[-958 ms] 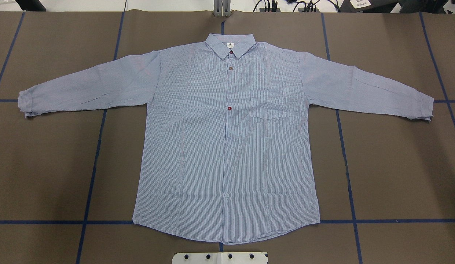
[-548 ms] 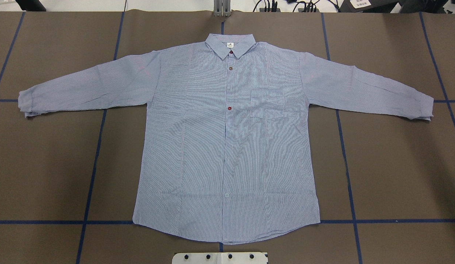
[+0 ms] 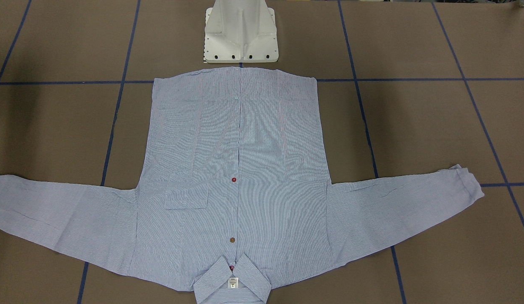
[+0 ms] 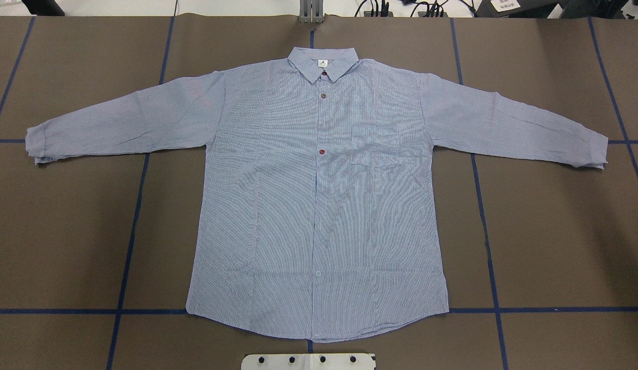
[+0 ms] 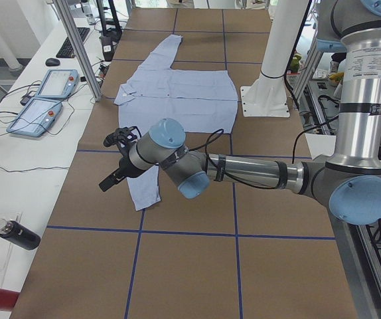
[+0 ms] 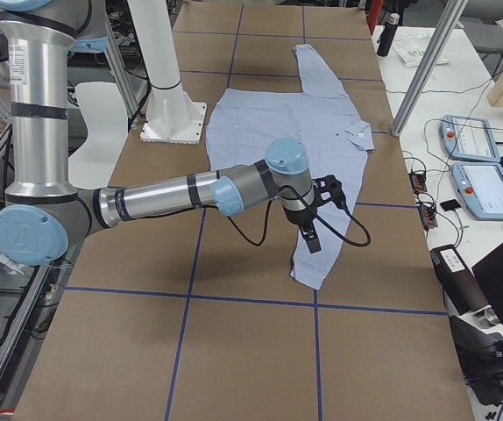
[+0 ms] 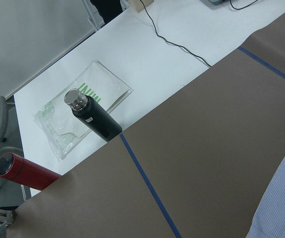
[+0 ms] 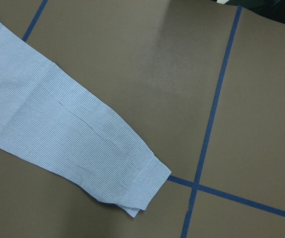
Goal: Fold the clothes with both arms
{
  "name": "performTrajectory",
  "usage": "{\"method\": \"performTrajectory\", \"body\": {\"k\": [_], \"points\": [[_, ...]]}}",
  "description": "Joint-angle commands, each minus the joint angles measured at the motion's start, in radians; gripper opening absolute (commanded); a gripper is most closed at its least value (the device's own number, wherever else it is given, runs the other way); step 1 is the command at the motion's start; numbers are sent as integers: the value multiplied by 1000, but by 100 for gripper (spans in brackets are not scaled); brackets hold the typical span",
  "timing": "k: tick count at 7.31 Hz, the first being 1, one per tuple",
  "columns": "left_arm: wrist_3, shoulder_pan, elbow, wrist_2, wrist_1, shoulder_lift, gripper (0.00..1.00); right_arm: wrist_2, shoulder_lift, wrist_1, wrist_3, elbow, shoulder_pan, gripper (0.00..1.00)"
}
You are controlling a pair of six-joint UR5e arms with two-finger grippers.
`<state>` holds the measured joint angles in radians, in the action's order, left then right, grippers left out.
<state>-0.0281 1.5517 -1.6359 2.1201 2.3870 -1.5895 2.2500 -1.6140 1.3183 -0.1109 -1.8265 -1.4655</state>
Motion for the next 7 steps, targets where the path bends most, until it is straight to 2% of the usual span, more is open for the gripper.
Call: {"method": "performTrajectory", "body": {"k": [1,2,3,4,5,6,7], "points": [[2,-1,7,0,15,3,100,-10,0,-276,-219,172,65,100],[0,-1,7,0,15,3,100,-15,0,-509,-342,296,111,100],[0,-1,7,0,15,6,100,-23,2,-683,-422,390,157,99],[0,-1,5,0,15,8,100,-62,0,-752,-468,426,207,98],[0,-1,5,0,15,8,100,-116,0,-760,-483,441,250,95],[-1,-1,5,0,15,8,100,-124,-1,-761,-509,456,263,89],[-1,-1,7,0,15,8,100,-127,-3,-815,-542,499,269,85]]}}
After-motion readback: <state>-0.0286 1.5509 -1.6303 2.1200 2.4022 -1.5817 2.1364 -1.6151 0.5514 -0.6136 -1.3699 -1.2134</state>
